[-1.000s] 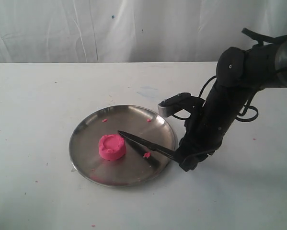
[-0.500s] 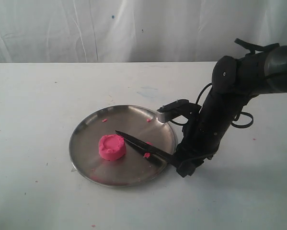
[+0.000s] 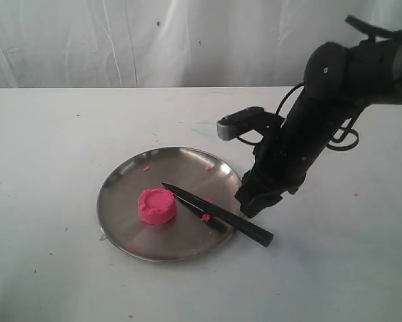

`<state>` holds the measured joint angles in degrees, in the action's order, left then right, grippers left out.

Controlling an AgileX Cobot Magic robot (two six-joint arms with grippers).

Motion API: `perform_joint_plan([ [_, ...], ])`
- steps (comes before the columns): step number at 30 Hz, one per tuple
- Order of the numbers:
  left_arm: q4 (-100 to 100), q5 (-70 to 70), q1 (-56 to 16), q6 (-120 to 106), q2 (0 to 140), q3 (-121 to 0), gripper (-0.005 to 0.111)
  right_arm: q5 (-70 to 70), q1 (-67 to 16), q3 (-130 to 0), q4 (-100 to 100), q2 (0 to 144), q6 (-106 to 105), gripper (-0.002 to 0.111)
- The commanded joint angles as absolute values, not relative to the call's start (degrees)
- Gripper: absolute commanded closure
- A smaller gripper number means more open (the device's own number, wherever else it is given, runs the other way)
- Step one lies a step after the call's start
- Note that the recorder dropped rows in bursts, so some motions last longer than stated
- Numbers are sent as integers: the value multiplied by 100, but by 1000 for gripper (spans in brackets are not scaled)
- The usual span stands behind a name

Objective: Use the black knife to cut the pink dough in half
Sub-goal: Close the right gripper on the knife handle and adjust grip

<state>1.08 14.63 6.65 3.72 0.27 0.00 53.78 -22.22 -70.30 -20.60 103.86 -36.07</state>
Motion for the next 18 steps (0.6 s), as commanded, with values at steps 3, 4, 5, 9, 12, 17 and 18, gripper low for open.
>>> perform_joint_plan([
  [3,51,1456,643,399,0,0,107,4920,-2225,-7148,-1545,9378,-3195,67],
  [4,51,1456,643,399,0,0,107,4735,-2215,-7148,-1248,9335,-2880,67],
  [5,51,1456,643,399,0,0,107,4541,-2116,-7162,-522,9326,-2060,67],
  [9,51,1456,643,399,0,0,107,5272,-1125,-7391,-761,9966,-1696,67],
  [12,51,1456,643,399,0,0,107,6996,-425,-7390,-3968,10756,-4304,67],
  [17,51,1456,643,399,0,0,107,6996,-399,-7250,-4691,11143,-5031,67],
  [18,51,1456,643,399,0,0,107,6929,-399,-7227,-4613,11164,-5031,65],
])
